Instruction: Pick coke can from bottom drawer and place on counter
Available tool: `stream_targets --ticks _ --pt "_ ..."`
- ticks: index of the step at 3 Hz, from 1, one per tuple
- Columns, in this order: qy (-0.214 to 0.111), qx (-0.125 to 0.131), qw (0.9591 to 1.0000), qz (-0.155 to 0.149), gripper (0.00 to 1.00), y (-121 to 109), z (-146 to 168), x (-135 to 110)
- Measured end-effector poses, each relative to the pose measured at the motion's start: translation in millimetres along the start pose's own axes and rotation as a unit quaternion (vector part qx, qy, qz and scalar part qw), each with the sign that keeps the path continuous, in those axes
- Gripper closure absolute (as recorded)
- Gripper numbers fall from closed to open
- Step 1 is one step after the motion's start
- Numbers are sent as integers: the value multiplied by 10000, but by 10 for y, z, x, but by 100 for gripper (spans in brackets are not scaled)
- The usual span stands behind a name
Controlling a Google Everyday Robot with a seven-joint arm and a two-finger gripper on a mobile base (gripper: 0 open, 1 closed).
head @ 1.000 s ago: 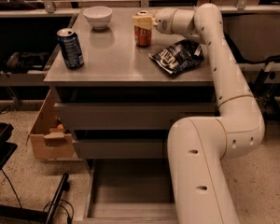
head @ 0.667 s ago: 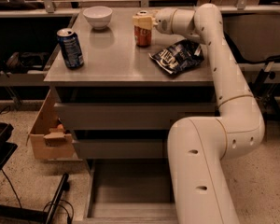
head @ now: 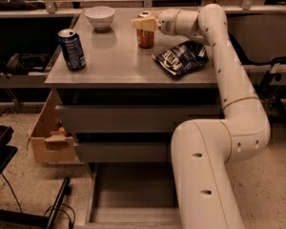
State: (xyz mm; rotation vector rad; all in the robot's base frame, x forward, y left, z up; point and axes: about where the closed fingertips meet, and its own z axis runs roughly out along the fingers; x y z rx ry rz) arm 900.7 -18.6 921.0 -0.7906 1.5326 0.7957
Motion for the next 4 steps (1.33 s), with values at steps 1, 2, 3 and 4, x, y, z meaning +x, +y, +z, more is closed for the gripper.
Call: stream_targets --ticks 1,2,3,4 --pt "202 -49 9998 -77 0 79 -100 -91" --pt "802 72 9965 -234 0 196 -462 -346" --pt "1669 408 9848 -253 0 303 -874 -524" --pt "2628 1214 9572 23 0 290 -1558 -672"
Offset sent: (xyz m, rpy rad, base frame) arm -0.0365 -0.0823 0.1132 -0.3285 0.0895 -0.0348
